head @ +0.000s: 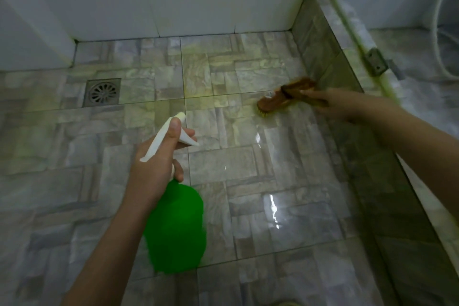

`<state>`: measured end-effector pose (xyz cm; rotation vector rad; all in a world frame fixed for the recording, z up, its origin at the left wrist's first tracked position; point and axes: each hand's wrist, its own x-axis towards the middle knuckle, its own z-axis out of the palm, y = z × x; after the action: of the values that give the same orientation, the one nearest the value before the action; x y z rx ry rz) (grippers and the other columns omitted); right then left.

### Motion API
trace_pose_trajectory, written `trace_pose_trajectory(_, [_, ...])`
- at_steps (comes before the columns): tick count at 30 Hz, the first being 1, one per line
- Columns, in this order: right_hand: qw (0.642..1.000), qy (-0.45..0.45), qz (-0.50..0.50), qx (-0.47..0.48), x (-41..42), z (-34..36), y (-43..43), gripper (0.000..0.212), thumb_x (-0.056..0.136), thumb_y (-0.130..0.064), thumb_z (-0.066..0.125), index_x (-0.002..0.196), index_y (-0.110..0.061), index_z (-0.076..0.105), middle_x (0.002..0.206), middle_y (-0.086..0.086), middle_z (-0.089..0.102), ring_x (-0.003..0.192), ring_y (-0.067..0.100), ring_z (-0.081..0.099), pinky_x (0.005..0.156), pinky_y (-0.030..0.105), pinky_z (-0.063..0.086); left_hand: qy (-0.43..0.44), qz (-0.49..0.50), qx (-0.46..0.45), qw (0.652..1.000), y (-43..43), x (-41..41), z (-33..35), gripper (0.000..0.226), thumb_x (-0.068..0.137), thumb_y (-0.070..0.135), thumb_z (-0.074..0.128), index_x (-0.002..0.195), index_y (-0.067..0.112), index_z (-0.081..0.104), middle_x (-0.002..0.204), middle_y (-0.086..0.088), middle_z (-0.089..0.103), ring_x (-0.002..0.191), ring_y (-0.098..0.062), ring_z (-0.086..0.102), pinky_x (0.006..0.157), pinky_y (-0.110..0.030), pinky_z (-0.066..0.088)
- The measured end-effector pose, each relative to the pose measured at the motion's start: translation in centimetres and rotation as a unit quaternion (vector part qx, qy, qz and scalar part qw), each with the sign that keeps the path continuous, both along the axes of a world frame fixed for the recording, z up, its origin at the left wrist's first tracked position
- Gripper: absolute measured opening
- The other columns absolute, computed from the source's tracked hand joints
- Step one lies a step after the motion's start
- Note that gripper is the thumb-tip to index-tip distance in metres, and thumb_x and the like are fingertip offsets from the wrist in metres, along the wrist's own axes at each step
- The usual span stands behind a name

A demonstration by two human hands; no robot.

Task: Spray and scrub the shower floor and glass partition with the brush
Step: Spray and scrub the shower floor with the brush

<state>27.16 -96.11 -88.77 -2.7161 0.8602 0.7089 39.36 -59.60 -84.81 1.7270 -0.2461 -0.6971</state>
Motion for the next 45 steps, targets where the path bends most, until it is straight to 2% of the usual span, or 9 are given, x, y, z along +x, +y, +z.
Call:
trace_pose_trajectory(5, [0.993, -0.055, 0.098, 0.038, 10.0, -1.8, 1.1, 0.061, 0.097, -0.024, 0.048, 0.149, -0.043, 0.022, 0.127, 0.014, 0.054, 0.093, 0.034, 0.063, 0.085, 0.044, 0.053, -0.004, 0.023, 0.015, 1.000, 0.8, 0.5, -0.8, 0.032, 0.085, 0.067, 0.043, 0.082, 0.055, 0.072, 0.108, 0.010, 0.076, 0.039, -0.012, 0.048, 0.051, -0.024, 0.046])
trace_pose_trajectory(11, [0.987, 0.053, 0.149, 0.036, 7.0, 3.1, -0.8, 0.062, 0.095, -0.014, 0.055, 0.140, -0.046, 0.028, 0.090, 0.006, 0.062, 0.072, 0.017, 0.053, 0.066, 0.026, 0.036, 0.008, 0.048, 0.024, 0.999, 2.5, 2.0, -0.3, 0.033, 0.084, 0.066, 0.041, 0.071, 0.060, 0.071, 0.103, 0.012, 0.077, 0.038, -0.010, 0.047, 0.053, -0.026, 0.045])
trace_pose_trajectory(20, [0.962, -0.075, 0.259, 0.050, 17.4, -1.3, 7.3, 0.062, 0.096, -0.013, 0.052, 0.148, -0.037, 0.029, 0.101, 0.008, 0.055, 0.087, 0.024, 0.052, 0.075, 0.028, 0.034, -0.008, 0.126, 0.030, 0.992, 5.3, 3.4, -1.0, 0.034, 0.088, 0.068, 0.044, 0.068, 0.061, 0.070, 0.101, 0.011, 0.078, 0.042, -0.015, 0.050, 0.060, -0.036, 0.045])
trace_pose_trajectory(24, [0.968, 0.020, 0.244, 0.047, 14.1, 0.6, 3.0, 0.069, 0.092, -0.022, 0.057, 0.130, -0.068, 0.023, 0.110, 0.012, 0.064, 0.090, 0.026, 0.062, 0.086, 0.038, 0.048, 0.012, 0.164, 0.015, 0.986, 6.9, 4.2, -0.6, 0.030, 0.083, 0.067, 0.046, 0.068, 0.061, 0.071, 0.092, 0.015, 0.078, 0.036, -0.010, 0.046, 0.059, -0.032, 0.043])
trace_pose_trajectory(29, [0.963, -0.065, 0.260, 0.019, 20.7, -1.5, 11.0, 0.063, 0.096, -0.017, 0.052, 0.148, -0.041, 0.026, 0.087, -0.003, 0.048, 0.077, 0.015, 0.046, 0.068, 0.025, 0.030, -0.003, 0.182, 0.022, 0.983, 8.3, 4.5, -0.9, 0.034, 0.094, 0.060, 0.046, 0.073, 0.059, 0.072, 0.097, 0.011, 0.079, 0.040, -0.011, 0.049, 0.054, -0.029, 0.044])
trace_pose_trajectory(32, [0.956, -0.076, 0.277, 0.056, 23.8, -2.2, 13.5, 0.064, 0.096, -0.015, 0.050, 0.147, -0.045, 0.026, 0.099, 0.007, 0.053, 0.068, 0.018, 0.051, 0.063, 0.029, 0.044, -0.007, 0.194, 0.020, 0.981, 8.7, 4.8, -0.9, 0.036, 0.098, 0.057, 0.047, 0.073, 0.057, 0.073, 0.101, 0.008, 0.078, 0.045, -0.016, 0.050, 0.052, -0.028, 0.043])
trace_pose_trajectory(36, [0.967, 0.016, 0.249, 0.053, 20.7, 0.3, 10.7, 0.063, 0.095, -0.015, 0.050, 0.142, -0.052, 0.029, 0.076, 0.007, 0.057, 0.053, 0.020, 0.055, 0.049, 0.031, 0.051, 0.004, 0.214, 0.000, 0.977, 9.7, 5.3, -0.5, 0.034, 0.085, 0.065, 0.049, 0.070, 0.050, 0.075, 0.094, 0.014, 0.078, 0.042, -0.014, 0.050, 0.055, -0.031, 0.041])
trace_pose_trajectory(41, [0.954, -0.038, 0.295, 0.041, 23.5, -1.0, 15.7, 0.063, 0.095, -0.016, 0.050, 0.141, -0.053, 0.028, 0.091, 0.003, 0.053, 0.077, 0.023, 0.055, 0.071, 0.034, 0.044, 0.008, 0.223, -0.001, 0.975, 10.0, 5.7, -0.7, 0.033, 0.087, 0.063, 0.049, 0.074, 0.050, 0.076, 0.097, 0.009, 0.079, 0.036, -0.012, 0.046, 0.055, -0.032, 0.041])
trace_pose_trajectory(45, [0.943, -0.089, 0.314, 0.070, 27.8, -2.1, 19.8, 0.062, 0.096, -0.013, 0.044, 0.149, -0.041, 0.025, 0.088, 0.003, 0.046, 0.062, 0.017, 0.047, 0.066, 0.033, 0.038, -0.007, 0.230, 0.012, 0.973, 9.9, 5.6, -0.6, 0.039, 0.095, 0.057, 0.048, 0.071, 0.046, 0.077, 0.097, 0.008, 0.079, 0.037, -0.013, 0.047, 0.053, -0.030, 0.042])
